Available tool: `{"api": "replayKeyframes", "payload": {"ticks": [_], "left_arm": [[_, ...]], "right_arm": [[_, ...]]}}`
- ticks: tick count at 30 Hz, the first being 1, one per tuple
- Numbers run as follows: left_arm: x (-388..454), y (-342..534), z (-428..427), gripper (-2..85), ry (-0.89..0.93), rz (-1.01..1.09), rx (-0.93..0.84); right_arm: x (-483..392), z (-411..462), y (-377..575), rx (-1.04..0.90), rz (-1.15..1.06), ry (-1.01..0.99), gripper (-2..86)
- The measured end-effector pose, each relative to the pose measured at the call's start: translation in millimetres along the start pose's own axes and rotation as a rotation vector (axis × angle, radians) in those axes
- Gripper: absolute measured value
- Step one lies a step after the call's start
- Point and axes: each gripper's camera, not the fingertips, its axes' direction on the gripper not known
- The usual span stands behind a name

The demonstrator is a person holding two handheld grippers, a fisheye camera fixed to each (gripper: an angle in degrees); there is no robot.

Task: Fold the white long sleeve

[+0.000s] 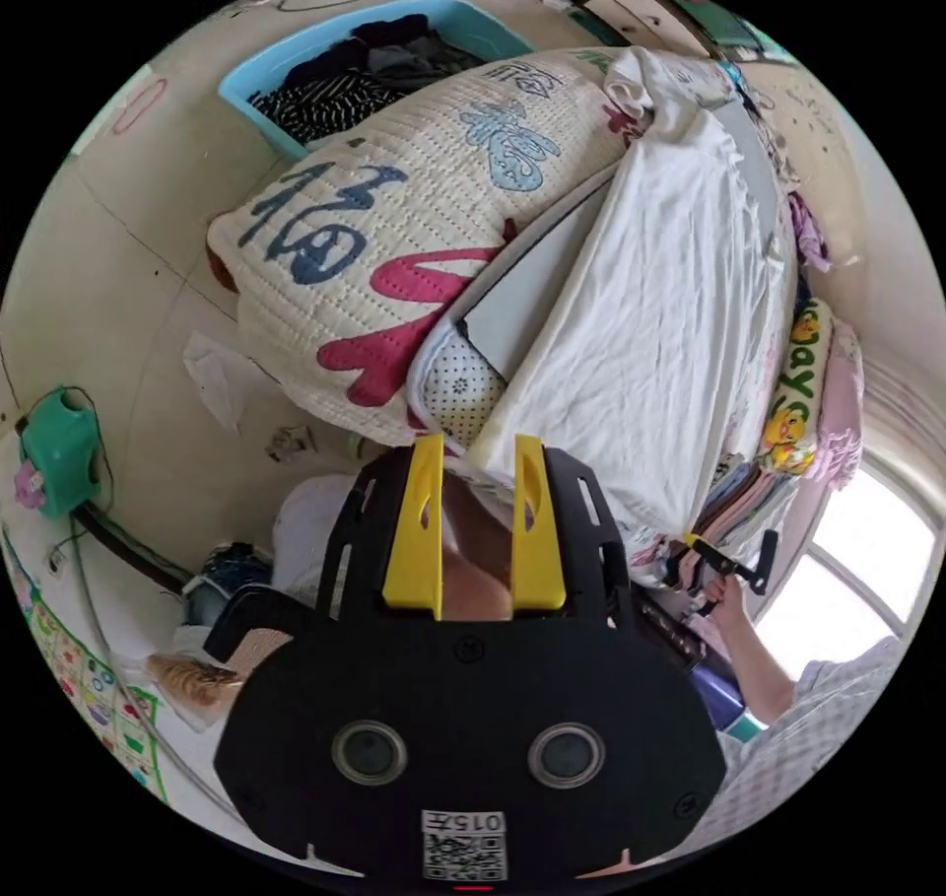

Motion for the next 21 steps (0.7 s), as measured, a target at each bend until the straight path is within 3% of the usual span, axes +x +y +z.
{"api": "replayKeyframes", "payload": {"ticks": [4, 8, 13, 17, 21], "left_arm": [[10, -9, 12, 4.0, -0.049, -0.006, -0.062], [39, -8, -25, 0.5, -0.137, 0.138, 0.010], [45, -20, -83, 0.0, -0.250, 0.159, 0.081], [42, -49, -78, 0.1, -0.314, 0.190, 0.025], [38, -71, -46, 0.4, -0.318, 0.166, -0.156]], "right_arm": [[8, -4, -18, -0.028, -0.007, 0.007, 0.1], [7, -13, -20, -0.033, -0.029, -0.018, 0.0], [-24, 21, -11, -0.136, -0.095, -0.061, 0.0], [-48, 87, -14, -0.188, -0.074, -0.021, 0.3], [-27, 117, -16, -0.239, 0.069, -0.094, 0.7]]}}
